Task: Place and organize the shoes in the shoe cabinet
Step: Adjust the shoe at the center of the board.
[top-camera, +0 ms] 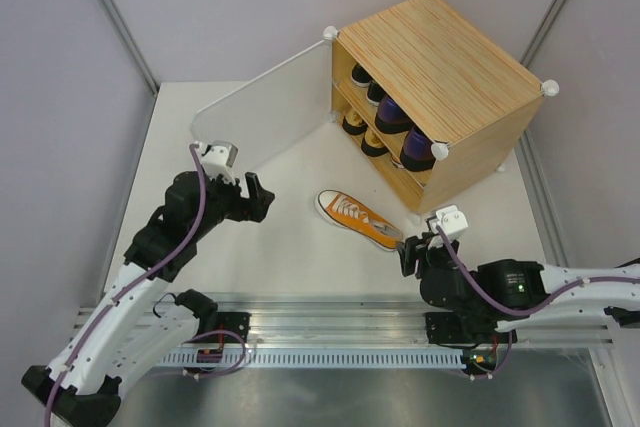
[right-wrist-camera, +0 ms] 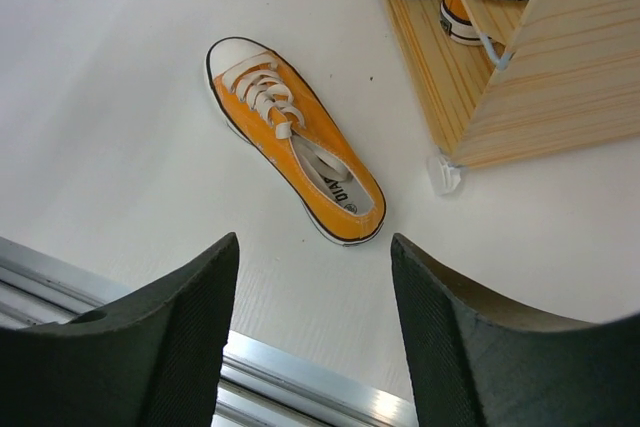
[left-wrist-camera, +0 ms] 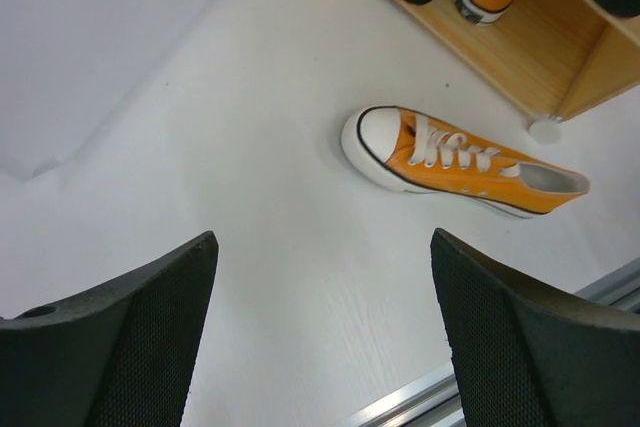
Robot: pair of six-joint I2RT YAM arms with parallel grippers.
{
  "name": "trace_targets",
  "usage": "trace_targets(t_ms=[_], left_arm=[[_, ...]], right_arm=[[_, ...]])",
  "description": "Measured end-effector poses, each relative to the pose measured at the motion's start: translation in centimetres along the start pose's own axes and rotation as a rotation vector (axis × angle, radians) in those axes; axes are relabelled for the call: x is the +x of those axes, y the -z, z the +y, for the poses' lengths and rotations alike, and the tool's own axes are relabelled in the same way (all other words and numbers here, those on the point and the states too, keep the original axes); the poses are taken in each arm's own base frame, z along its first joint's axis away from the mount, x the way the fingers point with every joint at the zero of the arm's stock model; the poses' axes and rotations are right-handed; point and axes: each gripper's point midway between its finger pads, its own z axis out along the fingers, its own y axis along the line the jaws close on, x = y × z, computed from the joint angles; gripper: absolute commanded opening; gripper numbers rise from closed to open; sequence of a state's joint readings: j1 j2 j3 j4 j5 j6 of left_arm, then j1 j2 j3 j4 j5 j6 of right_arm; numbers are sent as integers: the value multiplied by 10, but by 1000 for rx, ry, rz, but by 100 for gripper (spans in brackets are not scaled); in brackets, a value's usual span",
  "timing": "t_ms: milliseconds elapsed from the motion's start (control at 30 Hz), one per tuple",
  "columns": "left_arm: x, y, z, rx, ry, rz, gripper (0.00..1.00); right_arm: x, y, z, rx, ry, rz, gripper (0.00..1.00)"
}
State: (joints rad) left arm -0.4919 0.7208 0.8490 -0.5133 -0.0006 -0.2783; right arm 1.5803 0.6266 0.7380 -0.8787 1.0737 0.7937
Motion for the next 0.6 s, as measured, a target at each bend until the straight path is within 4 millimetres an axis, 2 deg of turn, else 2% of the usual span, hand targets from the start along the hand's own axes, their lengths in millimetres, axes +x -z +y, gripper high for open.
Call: trace_targets(t_ms=[167,267,433,600], left_arm=[[31,-3,16,-55,-11,69,89],[33,-4,16,-57,-13,77,89],[36,-6,16,-58,-13,90,89],[35,-5,15,-49,-13,89,89]], right_arm=[[22,-10,4,27,-10,14,72],[37,-15,5,44,-7,34,73],[49,-27,9,81,-27,65,73],[70,-54,-5,173,-73,164,73]])
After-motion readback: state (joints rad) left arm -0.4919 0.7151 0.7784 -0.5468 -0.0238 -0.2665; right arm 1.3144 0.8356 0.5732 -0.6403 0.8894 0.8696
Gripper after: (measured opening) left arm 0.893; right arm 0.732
